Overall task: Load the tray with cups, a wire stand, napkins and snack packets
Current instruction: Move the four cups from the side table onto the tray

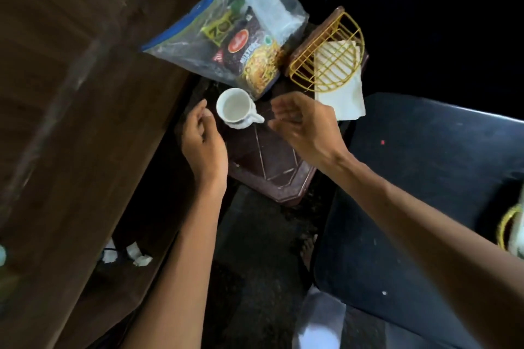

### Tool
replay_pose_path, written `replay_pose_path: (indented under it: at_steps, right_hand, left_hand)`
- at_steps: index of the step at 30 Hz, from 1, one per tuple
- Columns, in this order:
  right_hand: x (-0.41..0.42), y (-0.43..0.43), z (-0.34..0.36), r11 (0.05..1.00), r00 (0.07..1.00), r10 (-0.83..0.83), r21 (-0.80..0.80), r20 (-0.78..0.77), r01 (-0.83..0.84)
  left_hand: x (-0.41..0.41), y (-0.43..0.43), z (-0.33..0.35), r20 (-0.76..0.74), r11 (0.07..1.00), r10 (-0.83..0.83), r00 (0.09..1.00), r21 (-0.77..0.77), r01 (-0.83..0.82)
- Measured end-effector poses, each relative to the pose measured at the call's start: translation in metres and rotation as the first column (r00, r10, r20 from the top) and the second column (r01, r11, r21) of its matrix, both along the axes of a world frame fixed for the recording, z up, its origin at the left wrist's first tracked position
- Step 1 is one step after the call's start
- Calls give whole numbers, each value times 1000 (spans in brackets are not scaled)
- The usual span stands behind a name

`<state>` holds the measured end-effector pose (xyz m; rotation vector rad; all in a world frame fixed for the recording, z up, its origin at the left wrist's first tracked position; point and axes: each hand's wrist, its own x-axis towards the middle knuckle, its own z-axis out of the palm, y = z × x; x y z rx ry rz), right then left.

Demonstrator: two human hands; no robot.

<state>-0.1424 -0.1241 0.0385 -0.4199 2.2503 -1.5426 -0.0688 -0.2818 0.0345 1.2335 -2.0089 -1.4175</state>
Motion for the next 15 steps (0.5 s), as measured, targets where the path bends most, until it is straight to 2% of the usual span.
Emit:
replay_pose_path:
  at_steps: [6,11,15]
  right_hand:
    - [2,-36,-20,998,1000,15,63,-14,-14]
    - [6,-42,-29,993,995,-89,71,-35,91]
    - [10,-32,-25,992,993,-87,89,-82,94]
  left_hand:
    - [-7,-11,-13,-2,977,-104,995,187,103]
    - [-4,-4,-5,-73,955,-73,995,281,91]
    - [4,5,4,-78,934,-65,995,348,88]
